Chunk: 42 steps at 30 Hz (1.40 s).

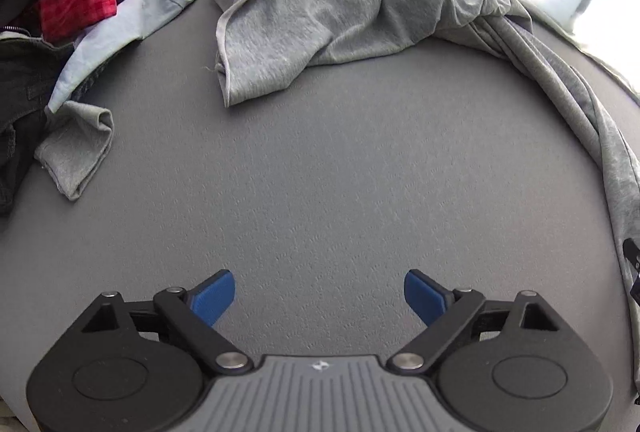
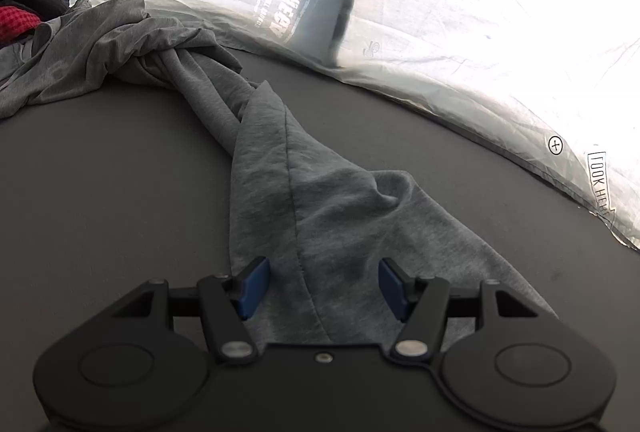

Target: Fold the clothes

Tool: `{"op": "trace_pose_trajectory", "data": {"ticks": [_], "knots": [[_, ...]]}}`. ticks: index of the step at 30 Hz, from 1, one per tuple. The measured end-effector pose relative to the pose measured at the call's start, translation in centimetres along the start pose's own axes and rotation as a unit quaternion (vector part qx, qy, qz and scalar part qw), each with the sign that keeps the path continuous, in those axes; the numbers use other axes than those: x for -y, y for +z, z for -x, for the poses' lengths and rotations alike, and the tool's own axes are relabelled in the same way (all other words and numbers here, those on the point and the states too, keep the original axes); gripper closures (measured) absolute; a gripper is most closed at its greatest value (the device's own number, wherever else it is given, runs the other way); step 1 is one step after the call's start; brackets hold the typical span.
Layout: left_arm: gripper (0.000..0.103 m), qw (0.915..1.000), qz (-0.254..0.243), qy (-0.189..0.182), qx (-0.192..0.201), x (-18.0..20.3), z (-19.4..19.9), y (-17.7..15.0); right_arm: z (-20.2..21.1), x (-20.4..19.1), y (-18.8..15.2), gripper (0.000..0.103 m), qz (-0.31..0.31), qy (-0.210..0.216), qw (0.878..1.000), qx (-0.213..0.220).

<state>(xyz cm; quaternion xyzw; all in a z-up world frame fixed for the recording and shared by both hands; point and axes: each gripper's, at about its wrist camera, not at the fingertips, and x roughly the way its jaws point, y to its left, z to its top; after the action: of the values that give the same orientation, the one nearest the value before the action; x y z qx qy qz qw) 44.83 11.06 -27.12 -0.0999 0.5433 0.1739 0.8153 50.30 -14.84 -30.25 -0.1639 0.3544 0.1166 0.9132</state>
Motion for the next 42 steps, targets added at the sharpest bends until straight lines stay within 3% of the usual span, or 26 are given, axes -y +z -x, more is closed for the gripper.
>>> {"op": "trace_pose_trajectory", "data": {"ticks": [6, 9, 11, 12, 13, 14, 15, 17, 18, 22, 30, 38, 42], "knots": [[0.017, 0.998, 0.007, 0.014, 0.061, -1.9, -2.0, 5.9, -0.6, 0.6, 0.4, 0.045, -0.02, -0.006, 1.0, -0.003], [0.017, 0.9971, 0.003, 0.022, 0.072, -2.1, -3.7, 8.1, -1.0, 1.1, 0.6, 0.055, -0.031, -0.004, 0.999, -0.005], [0.018, 0.9968, -0.003, 0.022, 0.077, -2.2, -4.8, 9.2, -1.3, 1.4, 0.9, 0.07, -0.033, -0.002, 0.999, -0.008], [0.023, 0.9967, -0.001, 0.022, 0.078, -2.2, -5.3, 9.5, -1.5, 1.6, 1.0, 0.073, -0.037, 0.0, 0.999, -0.011], [0.04, 0.9966, 0.002, 0.023, 0.079, -2.3, -5.8, 9.7, -1.6, 1.7, 1.1, 0.08, -0.043, 0.004, 0.999, -0.012], [0.049, 0.9966, 0.012, 0.022, 0.079, -2.4, -6.3, 10.0, -1.7, 2.0, 1.1, 0.09, -0.052, 0.009, 0.998, -0.014], [0.057, 0.9962, 0.02, 0.019, 0.082, -2.5, -6.4, 10.1, -1.8, 2.2, 1.1, 0.093, -0.064, 0.016, 0.998, -0.016], [0.083, 0.995, 0.034, 0.022, 0.092, -2.6, -6.4, 10.1, -1.8, 2.7, 1.2, 0.1, -0.08, 0.019, 0.996, -0.018], [0.101, 0.9942, 0.04, 0.032, 0.095, -2.7, -6.3, 10.2, -1.7, 3.1, 1.2, 0.1, -0.089, 0.023, 0.996, -0.018], [0.101, 0.9879, 0.1, 0.013, 0.117, -3.9, -5.0, 9.6, -0.6, 4.8, 1.2, 0.101, -0.128, 0.025, 0.991, -0.008], [0.101, 0.973, 0.111, 0.02, 0.201, -5.3, 4.3, 6.1, 5.3, 8.4, 0.2, 0.101, -0.146, 0.004, 0.989, 0.034], [0.101, 0.9386, 0.107, 0.021, 0.327, -7.1, 18.6, -2.0, 15.3, 9.3, -3.2, 0.101, -0.117, -0.003, 0.989, 0.089], [0.101, 0.922, 0.102, 0.014, 0.373, -7.1, 24.3, -6.6, 19.6, 10.3, -5.9, 0.101, -0.121, -0.001, 0.988, 0.096]]}}
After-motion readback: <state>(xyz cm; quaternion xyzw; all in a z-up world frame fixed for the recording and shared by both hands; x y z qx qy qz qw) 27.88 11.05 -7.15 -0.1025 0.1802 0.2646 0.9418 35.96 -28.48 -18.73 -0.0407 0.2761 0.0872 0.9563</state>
